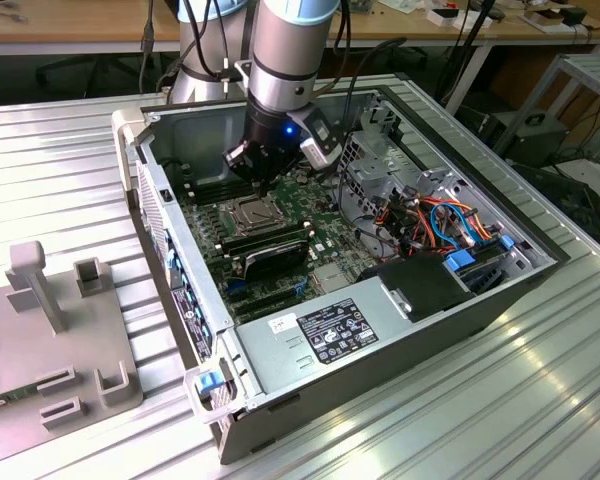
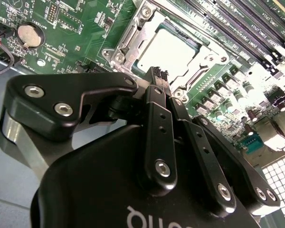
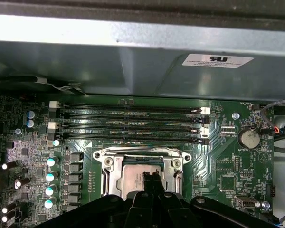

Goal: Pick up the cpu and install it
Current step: 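Install the first cpu locking lever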

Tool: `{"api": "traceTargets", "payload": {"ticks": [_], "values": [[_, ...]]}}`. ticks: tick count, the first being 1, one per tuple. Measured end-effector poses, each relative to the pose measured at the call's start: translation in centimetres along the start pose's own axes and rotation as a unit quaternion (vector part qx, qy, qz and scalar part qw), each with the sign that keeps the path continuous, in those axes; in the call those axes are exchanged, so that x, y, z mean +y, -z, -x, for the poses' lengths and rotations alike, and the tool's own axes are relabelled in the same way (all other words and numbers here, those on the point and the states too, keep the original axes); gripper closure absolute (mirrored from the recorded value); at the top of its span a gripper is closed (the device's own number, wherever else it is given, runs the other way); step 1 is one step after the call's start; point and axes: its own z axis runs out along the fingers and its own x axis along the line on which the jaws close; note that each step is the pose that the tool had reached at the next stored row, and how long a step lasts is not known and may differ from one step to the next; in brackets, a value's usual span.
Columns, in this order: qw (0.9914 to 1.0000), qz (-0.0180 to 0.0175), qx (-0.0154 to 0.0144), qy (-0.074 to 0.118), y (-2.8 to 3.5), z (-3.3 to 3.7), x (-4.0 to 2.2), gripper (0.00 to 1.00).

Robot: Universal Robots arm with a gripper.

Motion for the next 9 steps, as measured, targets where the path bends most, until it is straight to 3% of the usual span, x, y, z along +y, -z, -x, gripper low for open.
{"api": "traceTargets", "payload": {"ticks": [9], "values": [[1.00000,-0.0001,0.0001,0.000,0.07,-0.01,-0.03,0.89]]}}
